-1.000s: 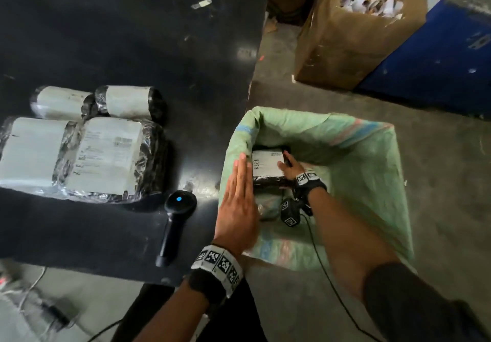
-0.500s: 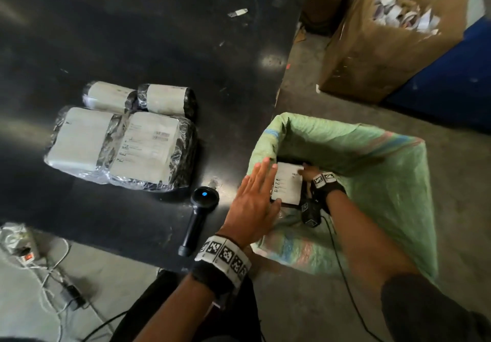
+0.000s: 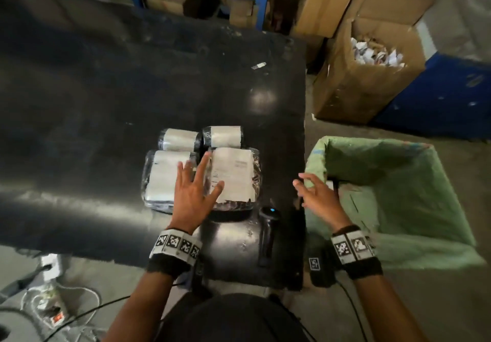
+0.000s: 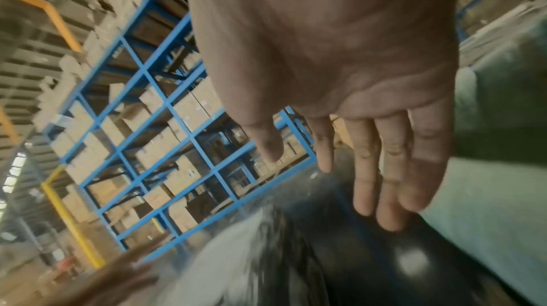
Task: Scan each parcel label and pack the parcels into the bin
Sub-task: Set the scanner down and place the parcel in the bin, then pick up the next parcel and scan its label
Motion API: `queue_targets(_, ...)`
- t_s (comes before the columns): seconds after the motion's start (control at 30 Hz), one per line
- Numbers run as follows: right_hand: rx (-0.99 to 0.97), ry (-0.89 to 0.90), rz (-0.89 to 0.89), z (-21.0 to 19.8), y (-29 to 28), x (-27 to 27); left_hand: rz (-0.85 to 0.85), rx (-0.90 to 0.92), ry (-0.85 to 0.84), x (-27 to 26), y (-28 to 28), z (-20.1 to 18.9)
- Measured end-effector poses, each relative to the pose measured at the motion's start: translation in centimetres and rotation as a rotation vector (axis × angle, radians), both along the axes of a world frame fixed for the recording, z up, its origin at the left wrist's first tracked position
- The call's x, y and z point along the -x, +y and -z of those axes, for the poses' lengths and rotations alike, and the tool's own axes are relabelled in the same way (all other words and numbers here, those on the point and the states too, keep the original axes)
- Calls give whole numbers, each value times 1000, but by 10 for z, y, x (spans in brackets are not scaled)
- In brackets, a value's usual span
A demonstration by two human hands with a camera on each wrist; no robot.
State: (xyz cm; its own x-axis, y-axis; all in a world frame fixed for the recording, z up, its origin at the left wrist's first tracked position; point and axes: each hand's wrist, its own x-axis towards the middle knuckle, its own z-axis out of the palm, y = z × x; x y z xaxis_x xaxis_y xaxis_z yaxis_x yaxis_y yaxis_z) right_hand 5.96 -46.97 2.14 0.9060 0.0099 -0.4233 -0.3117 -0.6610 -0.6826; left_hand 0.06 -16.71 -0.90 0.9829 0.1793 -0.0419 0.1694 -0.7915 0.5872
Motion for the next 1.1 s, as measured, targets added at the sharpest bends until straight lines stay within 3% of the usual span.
queue_targets(0.1,72,125,61,35,35,39,79,118,49,-1,21,18)
queue_targets(0.27,77,120,159,72,63,81,134,220,122,-3,21,34)
queue_targets(0.53,-346,118,499,105,86,93,67,416,94,-7,2,37)
queue_targets(0.67,-448,129,553,100,91,92,33,516,106,-8,-8,34)
queue_targets(0.9,-423,160,440,91,74,74,11,372,74,-16,-33,16)
queue_targets(1.1,-483,210,467,97,62,55,-82,322,171,-42,-35,1)
